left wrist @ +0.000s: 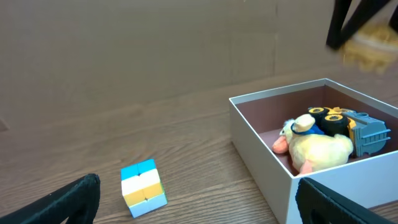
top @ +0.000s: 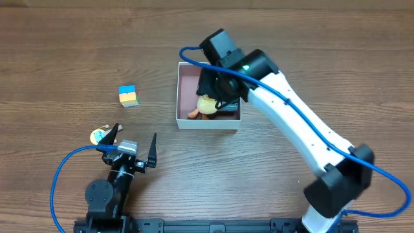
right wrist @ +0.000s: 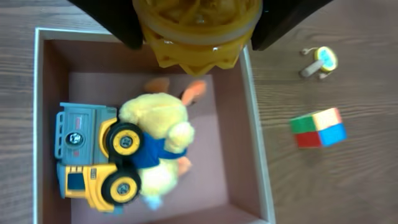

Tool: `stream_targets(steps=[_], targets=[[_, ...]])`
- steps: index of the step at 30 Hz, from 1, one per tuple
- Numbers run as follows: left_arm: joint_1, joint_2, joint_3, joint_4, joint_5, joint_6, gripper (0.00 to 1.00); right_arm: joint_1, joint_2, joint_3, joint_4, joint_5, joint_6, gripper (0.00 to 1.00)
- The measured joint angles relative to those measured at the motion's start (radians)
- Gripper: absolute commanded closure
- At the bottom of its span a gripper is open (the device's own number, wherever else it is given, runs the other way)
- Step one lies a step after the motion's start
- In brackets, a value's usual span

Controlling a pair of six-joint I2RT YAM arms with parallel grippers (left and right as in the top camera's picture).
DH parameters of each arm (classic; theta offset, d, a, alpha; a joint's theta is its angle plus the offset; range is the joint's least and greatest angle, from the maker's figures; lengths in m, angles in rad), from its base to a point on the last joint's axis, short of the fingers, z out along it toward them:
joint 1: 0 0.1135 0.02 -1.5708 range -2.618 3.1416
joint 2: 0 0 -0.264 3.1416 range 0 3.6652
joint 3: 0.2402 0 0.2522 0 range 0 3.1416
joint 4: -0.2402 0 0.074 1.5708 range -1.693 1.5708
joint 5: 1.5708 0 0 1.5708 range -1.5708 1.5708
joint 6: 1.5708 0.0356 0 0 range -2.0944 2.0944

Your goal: Pack container

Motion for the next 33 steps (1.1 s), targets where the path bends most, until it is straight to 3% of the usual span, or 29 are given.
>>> stream_targets(steps=[8,11,12,17,19,26,30,33], targets=[[0.0,0.0,0.0,0.0,0.0,0.0,0.0,0.0,0.105,0.0,-0.005,0.013,0.006,0.36],[0.0,0.0,0.0,0.0,0.0,0.0,0.0,-0.008,0.107,0.029,-0.071,0.015,0.003,0.04],[0.0,0.0,0.0,0.0,0.0,0.0,0.0,-0.023,0.108,0.067,-0.11,0.017,-0.008,0.0],[0.0,0.0,0.0,0.0,0.0,0.0,0.0,-0.209,0.085,0.33,-0.444,0.081,-0.032,0.0],[0.0,0.0,0.0,0.0,0.0,0.0,0.0,-0.269,0.05,0.355,-0.499,0.119,-0.048,0.0],[0.0,0.0,0.0,0.0,0.0,0.0,0.0,-0.341,-0.249,0.325,-0.546,0.094,-0.209,0.0],[0.0,0.0,0.0,0.001,0.0,0.0,0.0,-0.34,-0.604,0.079,-0.547,0.098,-0.213,0.0],[0.0,0.0,0.0,0.0,0.0,0.0,0.0,-0.34,-0.9,-0.212,-0.382,0.151,-0.146,0.0]])
